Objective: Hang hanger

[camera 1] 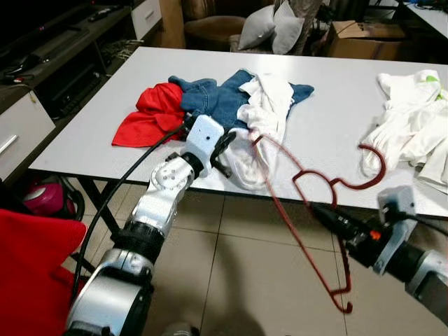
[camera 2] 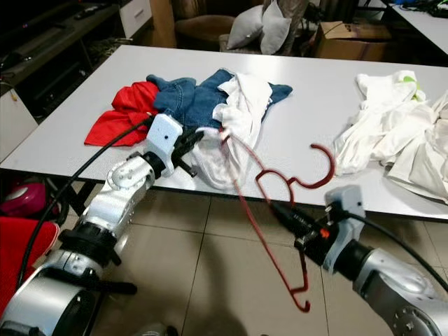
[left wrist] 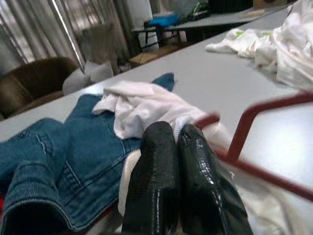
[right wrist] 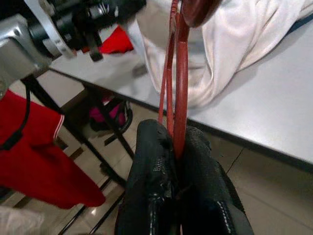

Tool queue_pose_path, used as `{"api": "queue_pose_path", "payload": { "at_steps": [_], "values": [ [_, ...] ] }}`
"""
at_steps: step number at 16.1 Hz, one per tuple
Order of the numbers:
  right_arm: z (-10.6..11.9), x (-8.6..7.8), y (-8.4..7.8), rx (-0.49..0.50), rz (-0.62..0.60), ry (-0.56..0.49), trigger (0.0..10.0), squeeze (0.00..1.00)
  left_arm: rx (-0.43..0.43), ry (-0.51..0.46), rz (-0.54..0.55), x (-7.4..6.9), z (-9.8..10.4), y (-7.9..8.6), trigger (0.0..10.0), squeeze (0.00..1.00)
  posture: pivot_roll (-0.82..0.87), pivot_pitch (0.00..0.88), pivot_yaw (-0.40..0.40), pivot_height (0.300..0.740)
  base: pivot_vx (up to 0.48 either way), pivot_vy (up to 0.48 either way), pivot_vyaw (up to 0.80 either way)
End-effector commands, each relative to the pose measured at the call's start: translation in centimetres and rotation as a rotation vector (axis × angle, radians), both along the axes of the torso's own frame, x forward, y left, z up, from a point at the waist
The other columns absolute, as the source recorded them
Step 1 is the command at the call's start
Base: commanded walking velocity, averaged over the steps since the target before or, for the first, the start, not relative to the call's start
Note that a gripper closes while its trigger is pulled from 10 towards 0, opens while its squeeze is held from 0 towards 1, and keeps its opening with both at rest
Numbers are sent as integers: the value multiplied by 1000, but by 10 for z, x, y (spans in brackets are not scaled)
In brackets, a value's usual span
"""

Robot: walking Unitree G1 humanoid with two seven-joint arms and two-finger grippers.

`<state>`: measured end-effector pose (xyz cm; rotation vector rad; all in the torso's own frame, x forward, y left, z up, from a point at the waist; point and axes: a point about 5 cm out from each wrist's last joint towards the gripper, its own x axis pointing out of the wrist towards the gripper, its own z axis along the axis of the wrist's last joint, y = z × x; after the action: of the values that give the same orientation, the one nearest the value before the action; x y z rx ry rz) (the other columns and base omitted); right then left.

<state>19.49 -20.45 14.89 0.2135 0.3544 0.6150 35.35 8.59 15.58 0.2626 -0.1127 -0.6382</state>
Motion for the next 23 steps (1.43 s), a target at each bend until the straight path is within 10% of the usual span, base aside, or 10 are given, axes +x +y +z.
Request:
{"api": "queue_pose_path", "payload": {
  "at_steps": [1,10,17,23],
  "values": [
    [-7,-1,-2,-5,10,51,10000,0,-14,-23,-23,-4,6,-2,0,0,-81,0,44,740,0,0,0],
    [-27,36,-12,69,-111,156,10000,0,68,-75,-193,-44,6,-10,0,0,-55,0,8,740,0,0,0],
    [-19,54,-44,184,-409,79,10000,0,122,5,-33,-45,-13,9,0,0,-57,0,-21,740,0,0,0],
    [-20,43,-16,201,-189,128,10000,0,97,-7,-54,-43,-8,-5,0,0,-55,0,-24,740,0,0,0]
  ]
}}
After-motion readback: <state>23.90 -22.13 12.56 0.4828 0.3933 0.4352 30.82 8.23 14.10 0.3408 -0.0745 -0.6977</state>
